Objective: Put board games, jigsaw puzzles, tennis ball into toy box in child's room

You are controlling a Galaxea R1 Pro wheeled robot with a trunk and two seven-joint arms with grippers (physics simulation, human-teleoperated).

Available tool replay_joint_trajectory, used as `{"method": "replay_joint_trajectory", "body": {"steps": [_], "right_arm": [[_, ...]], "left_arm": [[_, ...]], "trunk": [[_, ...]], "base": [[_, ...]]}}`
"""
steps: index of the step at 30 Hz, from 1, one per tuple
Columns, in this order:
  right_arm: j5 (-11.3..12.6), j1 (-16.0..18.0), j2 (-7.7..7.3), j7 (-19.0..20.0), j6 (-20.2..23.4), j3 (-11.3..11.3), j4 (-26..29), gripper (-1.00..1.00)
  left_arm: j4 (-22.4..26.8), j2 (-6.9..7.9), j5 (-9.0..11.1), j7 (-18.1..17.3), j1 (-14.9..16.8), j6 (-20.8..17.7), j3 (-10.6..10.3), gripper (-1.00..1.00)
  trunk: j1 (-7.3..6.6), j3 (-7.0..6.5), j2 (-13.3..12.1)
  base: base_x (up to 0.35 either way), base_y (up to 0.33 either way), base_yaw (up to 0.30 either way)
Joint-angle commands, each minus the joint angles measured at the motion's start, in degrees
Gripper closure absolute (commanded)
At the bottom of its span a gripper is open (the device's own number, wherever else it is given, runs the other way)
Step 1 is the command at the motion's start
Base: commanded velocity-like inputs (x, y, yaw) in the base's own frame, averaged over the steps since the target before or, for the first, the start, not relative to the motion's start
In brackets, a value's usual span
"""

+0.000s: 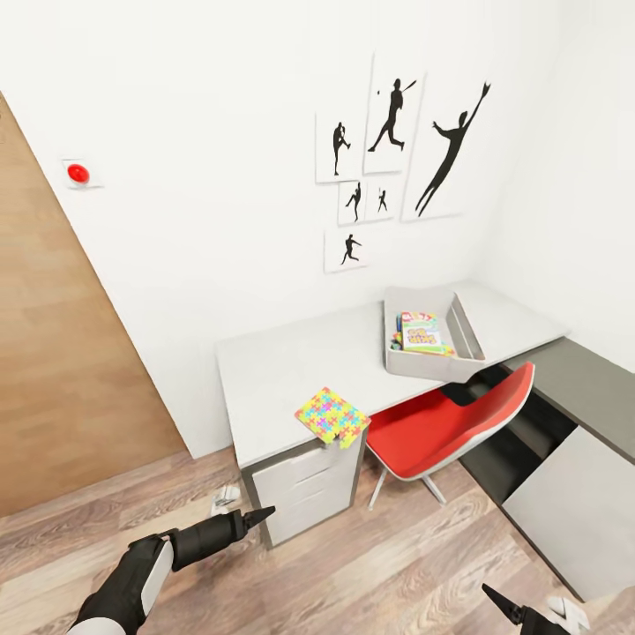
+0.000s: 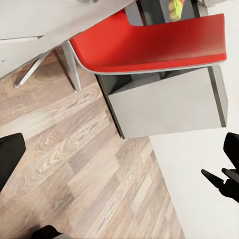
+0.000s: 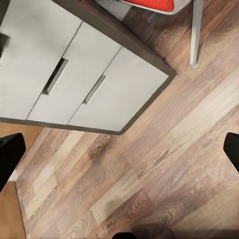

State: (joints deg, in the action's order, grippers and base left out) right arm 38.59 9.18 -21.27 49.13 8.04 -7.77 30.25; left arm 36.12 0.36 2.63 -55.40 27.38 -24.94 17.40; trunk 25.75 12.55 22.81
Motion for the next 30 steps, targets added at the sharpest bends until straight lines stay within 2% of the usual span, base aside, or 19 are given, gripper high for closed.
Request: {"method": "replay_joint_trajectory", "body": {"steps": [1,30], "right_arm": [[0.54,0.04,0.03,0.15,0.59,-0.03,-0.01,-1.0],[0.44,-0.04,0.28,-0.35,-0.31,0.04,-0.01,-1.0]], "left_arm": [[0.0,-0.01,0.27,-0.14,0.04,-0.59,0.09,-1.0],[-0.01,-0.01,0.27,-0.14,0.04,-0.55,0.09,-1.0]], "trunk": [[0.03,0.01,0.1],[0.03,-2.76,0.1]], "base": [[0.0,0.0,0.0],[0.0,0.0,0.0]]}}
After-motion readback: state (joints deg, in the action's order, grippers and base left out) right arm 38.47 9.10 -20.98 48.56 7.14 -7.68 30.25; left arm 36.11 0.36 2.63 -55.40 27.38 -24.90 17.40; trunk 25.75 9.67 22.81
